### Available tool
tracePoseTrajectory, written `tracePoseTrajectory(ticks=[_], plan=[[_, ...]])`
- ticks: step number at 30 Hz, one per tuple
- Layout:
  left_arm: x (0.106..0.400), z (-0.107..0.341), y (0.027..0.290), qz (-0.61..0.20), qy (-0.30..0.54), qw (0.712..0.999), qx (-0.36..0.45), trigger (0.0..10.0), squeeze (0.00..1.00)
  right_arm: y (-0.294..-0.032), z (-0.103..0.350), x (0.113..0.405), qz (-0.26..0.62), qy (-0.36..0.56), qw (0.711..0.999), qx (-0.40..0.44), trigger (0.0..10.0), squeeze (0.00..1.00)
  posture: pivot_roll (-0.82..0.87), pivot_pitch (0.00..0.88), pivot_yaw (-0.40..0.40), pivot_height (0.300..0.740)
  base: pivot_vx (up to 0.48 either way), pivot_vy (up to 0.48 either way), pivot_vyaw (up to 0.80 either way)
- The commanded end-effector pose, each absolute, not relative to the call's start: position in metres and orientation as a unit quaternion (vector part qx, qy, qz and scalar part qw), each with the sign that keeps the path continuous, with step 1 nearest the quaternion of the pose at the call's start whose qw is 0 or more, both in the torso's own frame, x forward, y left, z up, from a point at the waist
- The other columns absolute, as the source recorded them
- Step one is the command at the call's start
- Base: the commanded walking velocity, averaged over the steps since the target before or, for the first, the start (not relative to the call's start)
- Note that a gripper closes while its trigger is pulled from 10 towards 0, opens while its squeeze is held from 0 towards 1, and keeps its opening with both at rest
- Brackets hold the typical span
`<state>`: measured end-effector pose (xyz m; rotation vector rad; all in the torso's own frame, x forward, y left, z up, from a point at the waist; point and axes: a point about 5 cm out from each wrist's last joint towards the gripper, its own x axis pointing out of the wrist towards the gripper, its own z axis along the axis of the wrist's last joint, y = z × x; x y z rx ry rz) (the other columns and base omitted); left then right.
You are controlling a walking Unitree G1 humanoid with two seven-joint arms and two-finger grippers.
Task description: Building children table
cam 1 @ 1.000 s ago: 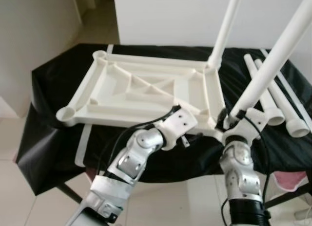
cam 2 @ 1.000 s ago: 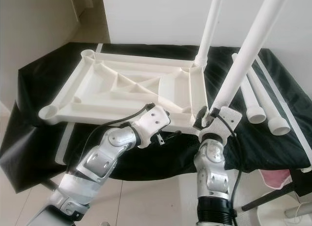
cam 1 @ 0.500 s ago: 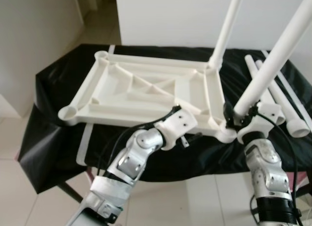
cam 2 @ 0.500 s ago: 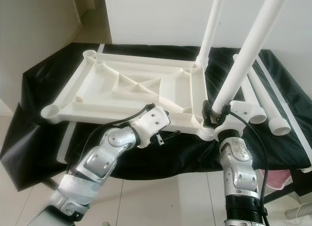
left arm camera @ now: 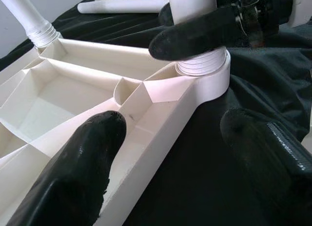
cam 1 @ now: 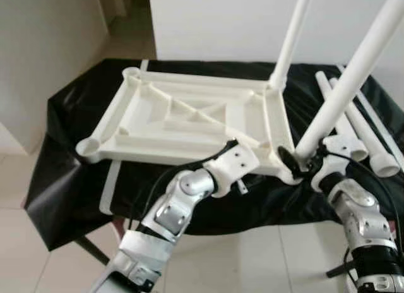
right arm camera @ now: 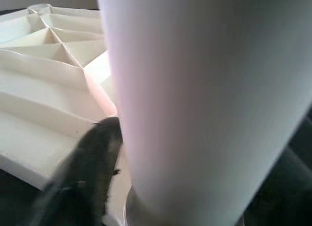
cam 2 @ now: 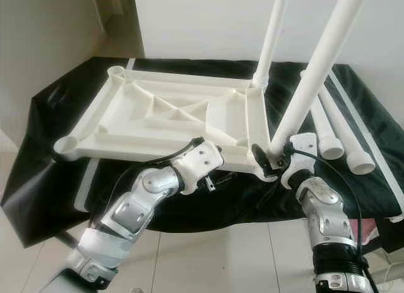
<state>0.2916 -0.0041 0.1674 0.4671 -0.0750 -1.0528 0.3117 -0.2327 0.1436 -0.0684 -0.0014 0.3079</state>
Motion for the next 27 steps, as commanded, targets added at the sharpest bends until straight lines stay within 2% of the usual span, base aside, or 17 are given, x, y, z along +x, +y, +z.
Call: tracePoseTrajectory(ticks=[1, 13, 14, 16, 17, 22, 27], plan=[[0.292, 0.169, -0.004, -0.473, -0.049, 0.850, 0.228, 10.0, 0.00, -0.236, 0.143, 0.313, 0.154, 0.004, 0.987, -0.039, 0.0, 0.00, -0.08, 0.020, -0.005, 0.740, 0.000, 0.000, 0.00], [0.293, 0.170, -0.003, -0.471, -0.051, 0.850, 0.229, 10.0, 0.00, -0.240, 0.131, 0.312, 0.146, 0.025, 0.989, -0.012, 0.0, 0.00, -0.08, 0.019, -0.001, 0.740, 0.000, 0.000, 0.00], [0.292, 0.170, -0.003, -0.471, -0.052, 0.850, 0.229, 10.0, 0.00, -0.240, 0.129, 0.311, 0.141, 0.027, 0.990, -0.010, 5.4, 0.00, -0.08, 0.022, 0.000, 0.740, 0.000, 0.000, 0.00], [0.292, 0.170, -0.003, -0.472, -0.052, 0.850, 0.229, 10.0, 0.00, -0.240, 0.128, 0.311, 0.137, 0.029, 0.990, -0.009, 5.4, 0.00, -0.08, 0.022, 0.000, 0.740, 0.000, 0.000, 0.00], [0.292, 0.170, -0.003, -0.472, -0.052, 0.850, 0.229, 10.0, 0.00, -0.237, 0.125, 0.310, 0.127, 0.031, 0.991, -0.004, 10.0, 0.00, -0.08, 0.023, 0.001, 0.740, 0.000, 0.000, 0.00], [0.292, 0.170, -0.003, -0.471, -0.052, 0.850, 0.230, 10.0, 0.00, -0.234, 0.123, 0.310, 0.096, 0.033, 0.995, 0.005, 10.0, 0.00, -0.08, 0.025, 0.000, 0.740, 0.000, 0.000, 0.00], [0.292, 0.170, -0.003, -0.471, -0.052, 0.850, 0.229, 10.0, 0.00, -0.226, 0.123, 0.310, 0.005, 0.038, 0.998, 0.044, 10.0, 0.00, -0.09, 0.030, -0.002, 0.740, 0.000, 0.000, 0.00]])
